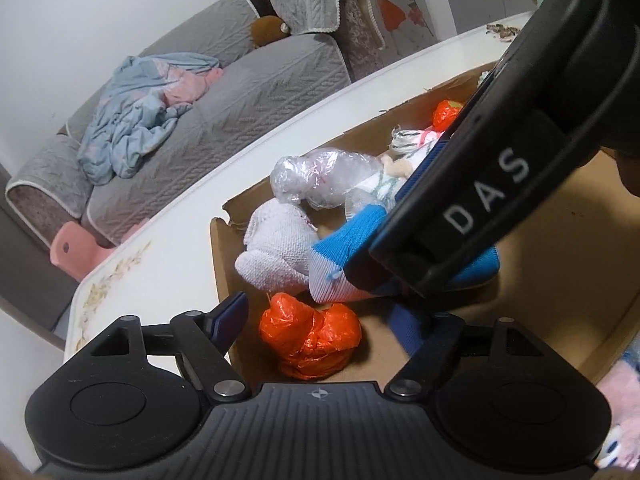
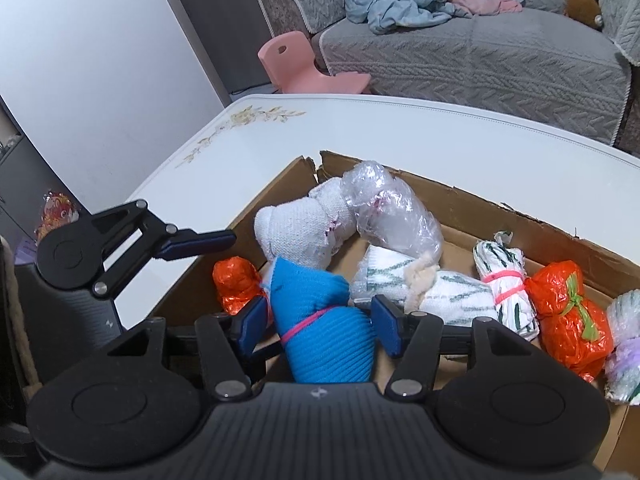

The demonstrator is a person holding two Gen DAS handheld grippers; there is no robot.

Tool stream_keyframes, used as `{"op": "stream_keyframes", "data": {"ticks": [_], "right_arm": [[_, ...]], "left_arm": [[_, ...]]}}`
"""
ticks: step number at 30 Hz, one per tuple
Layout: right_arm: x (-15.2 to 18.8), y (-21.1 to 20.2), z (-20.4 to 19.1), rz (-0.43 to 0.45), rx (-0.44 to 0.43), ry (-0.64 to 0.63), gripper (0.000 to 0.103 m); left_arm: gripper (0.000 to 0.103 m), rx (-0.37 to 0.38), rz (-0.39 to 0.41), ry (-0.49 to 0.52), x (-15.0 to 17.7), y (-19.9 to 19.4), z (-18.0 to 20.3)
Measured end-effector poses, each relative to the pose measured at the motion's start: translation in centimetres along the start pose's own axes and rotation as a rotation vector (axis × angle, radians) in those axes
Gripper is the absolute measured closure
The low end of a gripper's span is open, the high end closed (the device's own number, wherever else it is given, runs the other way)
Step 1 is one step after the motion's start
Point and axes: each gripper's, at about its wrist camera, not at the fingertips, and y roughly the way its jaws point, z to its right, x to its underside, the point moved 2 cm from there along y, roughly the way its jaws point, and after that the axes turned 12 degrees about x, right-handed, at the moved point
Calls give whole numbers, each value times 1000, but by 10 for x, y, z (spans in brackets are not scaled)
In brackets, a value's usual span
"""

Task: Organize objects
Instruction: 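Carry both bundles into the tray and open both tools, then return both tools to the pile and approach the next bundles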

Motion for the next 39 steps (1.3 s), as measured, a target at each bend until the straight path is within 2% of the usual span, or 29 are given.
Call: {"op": "stream_keyframes", "data": {"ticks": [2, 9, 13, 20, 31, 39], "right_arm": [[-2, 0, -1, 4, -1, -1, 48], [-4, -4, -3, 9, 3, -3, 48], [-6, -10, -6, 12, -3, 8, 48], [-7, -26, -9, 20, 12, -5, 47], [6, -115, -9, 135, 28, 46, 42], [34, -169, -14, 219, 81, 49, 37]], "left_arm": [[18, -5, 7, -4, -1, -4, 0], [17, 12, 19, -65, -2, -18, -6], [16, 15, 7, -87, -1, -26, -7], [15, 21, -16, -182, 6, -42, -16], [12, 7, 31, -355, 22, -107, -23], [10, 35, 45, -481, 38, -140, -5]]}}
